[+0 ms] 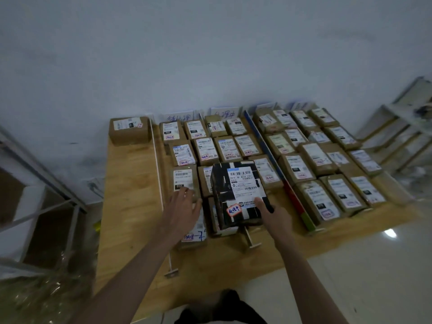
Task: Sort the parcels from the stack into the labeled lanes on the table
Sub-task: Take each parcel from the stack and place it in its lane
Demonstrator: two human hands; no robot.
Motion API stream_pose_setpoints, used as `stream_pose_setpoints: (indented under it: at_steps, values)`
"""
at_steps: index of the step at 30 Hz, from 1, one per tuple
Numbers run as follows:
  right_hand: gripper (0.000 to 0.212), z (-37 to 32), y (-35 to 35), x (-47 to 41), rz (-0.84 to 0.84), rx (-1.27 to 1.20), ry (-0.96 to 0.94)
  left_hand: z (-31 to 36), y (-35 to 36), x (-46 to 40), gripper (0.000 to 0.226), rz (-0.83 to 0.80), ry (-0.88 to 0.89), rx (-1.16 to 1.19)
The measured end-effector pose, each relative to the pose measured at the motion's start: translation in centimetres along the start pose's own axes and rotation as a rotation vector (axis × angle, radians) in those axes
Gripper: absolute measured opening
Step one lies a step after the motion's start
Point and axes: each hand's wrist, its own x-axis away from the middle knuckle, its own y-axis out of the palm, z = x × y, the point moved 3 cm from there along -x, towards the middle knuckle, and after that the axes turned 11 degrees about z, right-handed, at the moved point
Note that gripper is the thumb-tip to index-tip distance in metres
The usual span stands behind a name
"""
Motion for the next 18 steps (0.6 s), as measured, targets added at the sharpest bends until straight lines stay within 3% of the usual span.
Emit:
stream_pose_setpoints:
  at_steps: [8,14,18]
  values:
    - [0.044,6.4,-6.6,-5.7,0.121,-0.066,0.055,9.1,5.7,-1.2,0.045,-0.079,0.097,-0.002]
    - [0.052,11.4,-10.5,-11.8,0.052,0.025,0.037,15.7,11.4,-1.6,0.046,-0.151,0.027,-0.01]
    - [0.047,13.6,-11.7,-14.7,-0.047,0.108,0.023,18.6,14.5,-1.3,0.043,-0.192,-0.045,-0.067]
